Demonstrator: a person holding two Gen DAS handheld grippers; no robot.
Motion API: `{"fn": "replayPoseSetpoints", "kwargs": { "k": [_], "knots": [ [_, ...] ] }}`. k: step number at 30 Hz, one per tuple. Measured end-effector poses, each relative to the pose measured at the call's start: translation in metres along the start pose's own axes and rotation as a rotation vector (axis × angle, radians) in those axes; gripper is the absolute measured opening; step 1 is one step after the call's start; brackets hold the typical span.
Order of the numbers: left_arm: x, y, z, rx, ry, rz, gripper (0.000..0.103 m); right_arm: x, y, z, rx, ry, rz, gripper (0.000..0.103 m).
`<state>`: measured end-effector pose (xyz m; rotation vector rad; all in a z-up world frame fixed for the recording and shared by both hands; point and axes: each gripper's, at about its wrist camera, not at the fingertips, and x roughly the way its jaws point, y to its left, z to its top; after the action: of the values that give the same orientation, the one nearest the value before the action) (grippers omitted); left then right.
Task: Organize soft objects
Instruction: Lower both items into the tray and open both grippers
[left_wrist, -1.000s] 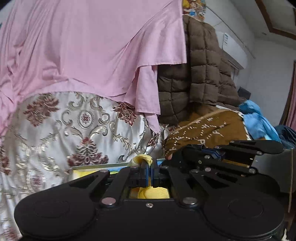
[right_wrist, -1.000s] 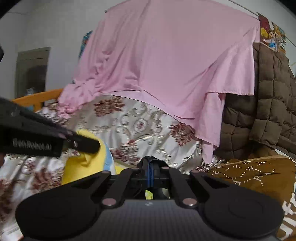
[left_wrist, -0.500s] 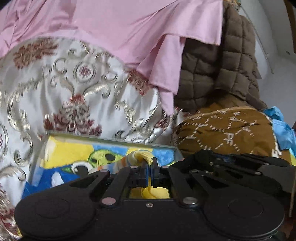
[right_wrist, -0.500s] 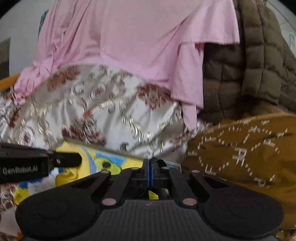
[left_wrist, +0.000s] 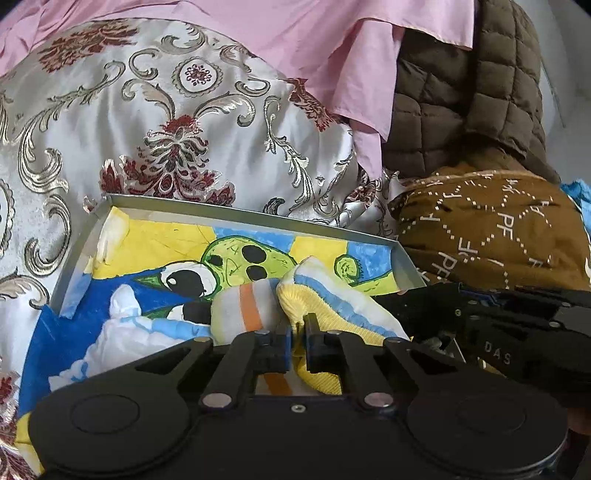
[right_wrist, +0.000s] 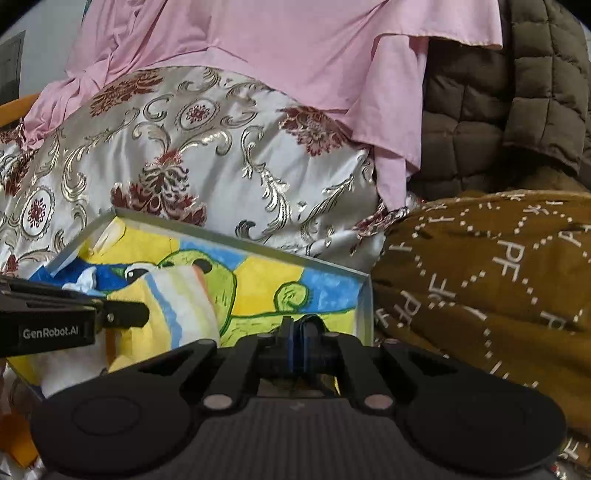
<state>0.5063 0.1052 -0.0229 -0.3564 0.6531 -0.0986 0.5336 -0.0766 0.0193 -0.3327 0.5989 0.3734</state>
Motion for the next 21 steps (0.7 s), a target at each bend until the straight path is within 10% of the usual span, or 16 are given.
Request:
{"fn": "replayPoseSetpoints", "kwargs": {
  "k": [21],
  "knots": [
    [-0.093, -0.007, 0.009, 0.015, -0.112, 0.093, 0.071, -0.069, -0.006, 0.002, 0.057, -0.106, -0.024, 0.078]
  ]
}}
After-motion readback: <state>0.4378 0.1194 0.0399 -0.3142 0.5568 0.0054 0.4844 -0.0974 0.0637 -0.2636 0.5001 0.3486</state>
